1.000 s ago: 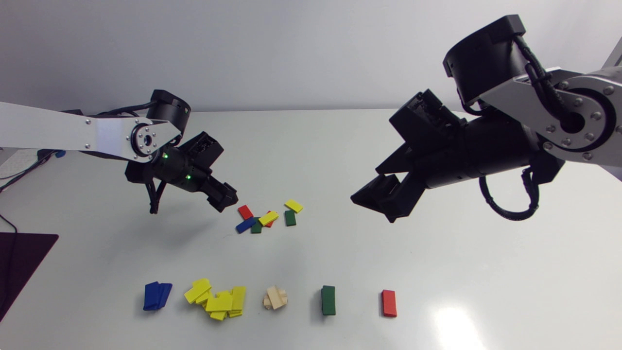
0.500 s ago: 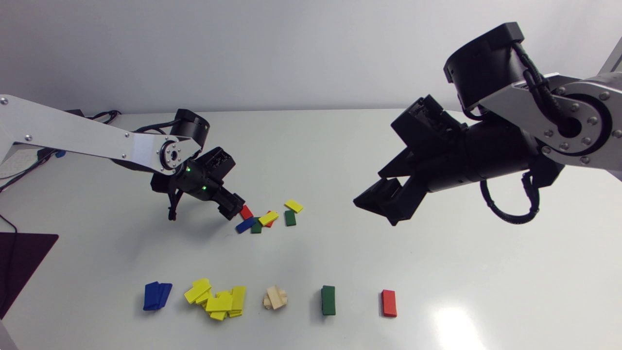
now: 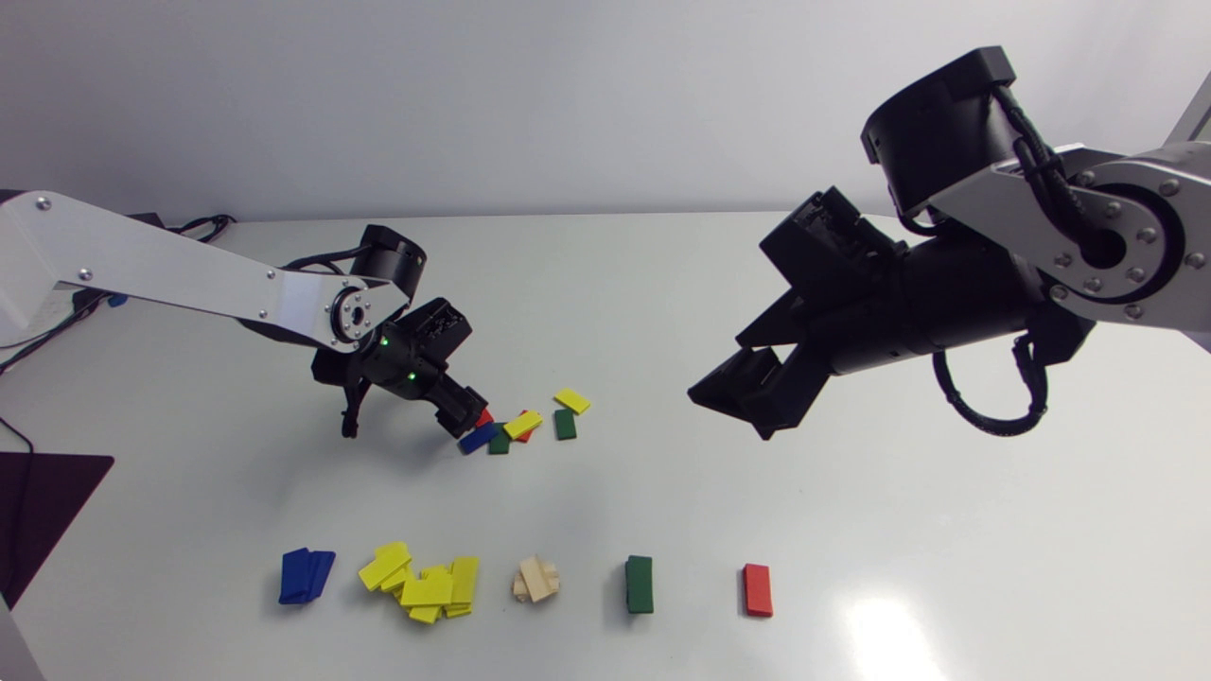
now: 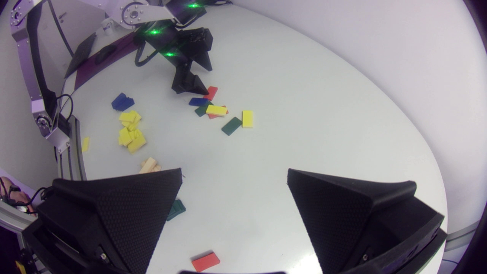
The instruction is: Take domino bricks one by one from the mixed stack on the table and place each onto the existing stack of the same color.
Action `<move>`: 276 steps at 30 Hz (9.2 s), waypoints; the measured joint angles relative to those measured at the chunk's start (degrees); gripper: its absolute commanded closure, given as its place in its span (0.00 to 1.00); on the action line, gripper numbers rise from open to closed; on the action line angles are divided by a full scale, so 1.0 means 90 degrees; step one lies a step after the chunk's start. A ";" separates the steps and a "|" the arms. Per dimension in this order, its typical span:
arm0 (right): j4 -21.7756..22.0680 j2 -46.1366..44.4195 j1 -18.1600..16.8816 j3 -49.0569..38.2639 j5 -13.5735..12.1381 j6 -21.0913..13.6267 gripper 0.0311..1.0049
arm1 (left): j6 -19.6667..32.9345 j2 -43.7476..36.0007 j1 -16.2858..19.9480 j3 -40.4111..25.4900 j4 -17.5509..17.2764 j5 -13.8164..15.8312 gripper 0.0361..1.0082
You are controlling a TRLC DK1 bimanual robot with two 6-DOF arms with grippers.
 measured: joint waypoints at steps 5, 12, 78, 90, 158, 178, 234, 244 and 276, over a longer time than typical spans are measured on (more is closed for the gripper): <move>0.0010 0.0000 0.0000 0.0000 0.0039 0.0000 0.04 | 0.0000 -0.0005 -0.0032 -0.0068 0.0095 -0.0019 0.02; 0.0012 0.0000 0.0000 -0.0010 0.0044 0.0002 0.04 | -0.0002 -0.0034 -0.0146 -0.0121 0.0119 -0.0019 0.02; 0.0114 0.0202 -0.0083 -0.0141 0.0087 0.0000 0.04 | 0.2283 0.0782 0.0401 0.1158 -0.1727 0.1787 0.03; 0.0117 0.0202 -0.0080 -0.0141 0.0090 0.0002 0.04 | 0.2344 0.0794 0.0398 0.1171 -0.1775 0.1897 0.21; -0.0134 -0.1243 -0.0605 -0.0741 0.0253 0.0168 0.04 | 0.1664 -0.1739 -0.2234 -0.0415 -0.1447 0.1630 0.55; -0.0180 -0.1841 -0.0860 -0.1309 0.0546 0.0189 0.04 | 0.1644 -0.0381 -0.2834 0.0682 -0.1316 0.1654 0.55; -0.0350 -0.2684 -0.1800 -0.2047 0.0466 -0.0080 0.04 | 0.0663 0.0561 -0.4852 0.1729 -0.1467 0.1311 0.54; -0.0350 -0.2737 -0.2276 -0.2047 0.0432 -0.0202 0.04 | 0.0639 0.0614 -0.4903 0.1729 -0.1472 0.1290 0.54; -0.0369 -0.2980 -0.2846 -0.2225 0.0374 -0.0347 0.04 | 0.0614 0.0974 -0.5144 0.2159 -0.1970 0.1122 0.54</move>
